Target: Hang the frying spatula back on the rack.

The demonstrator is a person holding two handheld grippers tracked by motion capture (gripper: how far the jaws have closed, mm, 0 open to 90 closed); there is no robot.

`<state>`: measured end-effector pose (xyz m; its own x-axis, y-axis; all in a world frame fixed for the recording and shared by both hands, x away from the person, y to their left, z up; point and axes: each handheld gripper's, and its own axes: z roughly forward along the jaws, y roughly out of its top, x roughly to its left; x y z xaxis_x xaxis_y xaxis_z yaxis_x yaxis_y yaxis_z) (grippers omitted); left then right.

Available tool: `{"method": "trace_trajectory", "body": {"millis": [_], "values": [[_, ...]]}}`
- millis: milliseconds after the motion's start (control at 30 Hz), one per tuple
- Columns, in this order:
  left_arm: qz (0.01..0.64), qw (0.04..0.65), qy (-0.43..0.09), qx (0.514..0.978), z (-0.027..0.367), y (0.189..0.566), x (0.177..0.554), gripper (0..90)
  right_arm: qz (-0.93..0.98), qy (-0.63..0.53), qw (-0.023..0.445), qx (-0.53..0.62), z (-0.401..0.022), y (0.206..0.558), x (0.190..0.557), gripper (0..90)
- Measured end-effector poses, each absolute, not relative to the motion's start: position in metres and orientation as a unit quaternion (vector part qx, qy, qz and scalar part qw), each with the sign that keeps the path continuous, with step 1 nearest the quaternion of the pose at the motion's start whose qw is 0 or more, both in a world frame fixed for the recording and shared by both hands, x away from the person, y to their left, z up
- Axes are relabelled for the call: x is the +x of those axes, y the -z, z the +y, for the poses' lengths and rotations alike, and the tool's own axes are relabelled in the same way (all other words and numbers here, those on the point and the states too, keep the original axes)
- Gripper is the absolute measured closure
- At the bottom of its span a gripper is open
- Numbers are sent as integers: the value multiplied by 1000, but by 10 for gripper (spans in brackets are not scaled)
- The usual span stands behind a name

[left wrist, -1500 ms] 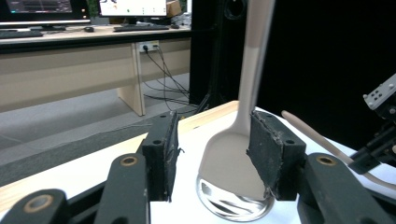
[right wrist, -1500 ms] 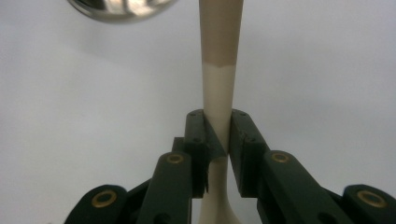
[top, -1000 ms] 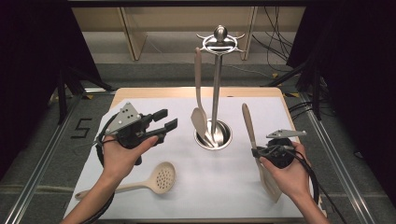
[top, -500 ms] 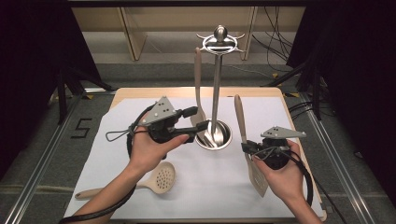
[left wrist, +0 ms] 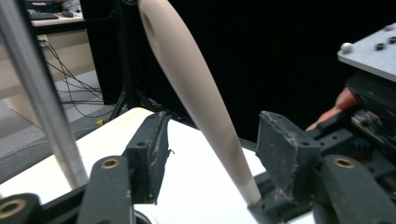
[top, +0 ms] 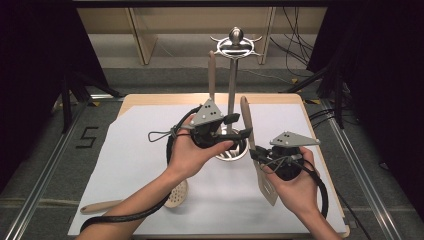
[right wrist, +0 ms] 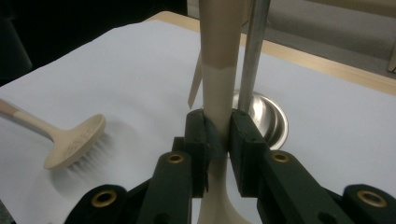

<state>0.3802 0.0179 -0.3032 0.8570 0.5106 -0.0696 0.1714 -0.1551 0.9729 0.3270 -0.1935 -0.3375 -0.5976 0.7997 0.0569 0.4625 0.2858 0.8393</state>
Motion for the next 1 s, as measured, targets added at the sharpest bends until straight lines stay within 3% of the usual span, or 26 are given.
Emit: {"method": "trace_trajectory", "body": {"millis": [100,233,433,633,767,867,1000], "values": [[233,613,-137,742,14,303,382,518,781,-441,213,389,-190,336,327,791],[232,620,-135,737,14,304,383,622,780,-441,202,395,-186,335,325,790],[205,657,-87,720,20,296,379,697,777,-451,212,385,-182,332,323,786],[146,664,-91,728,28,281,374,718,773,-481,230,343,-180,324,320,776],[128,661,-87,734,33,276,375,719,771,-521,235,280,-181,322,319,648],[112,663,-73,737,37,275,376,720,770,-548,222,239,-186,320,323,631],[103,673,-43,731,41,273,377,720,781,-574,151,196,-194,323,333,603]]}}
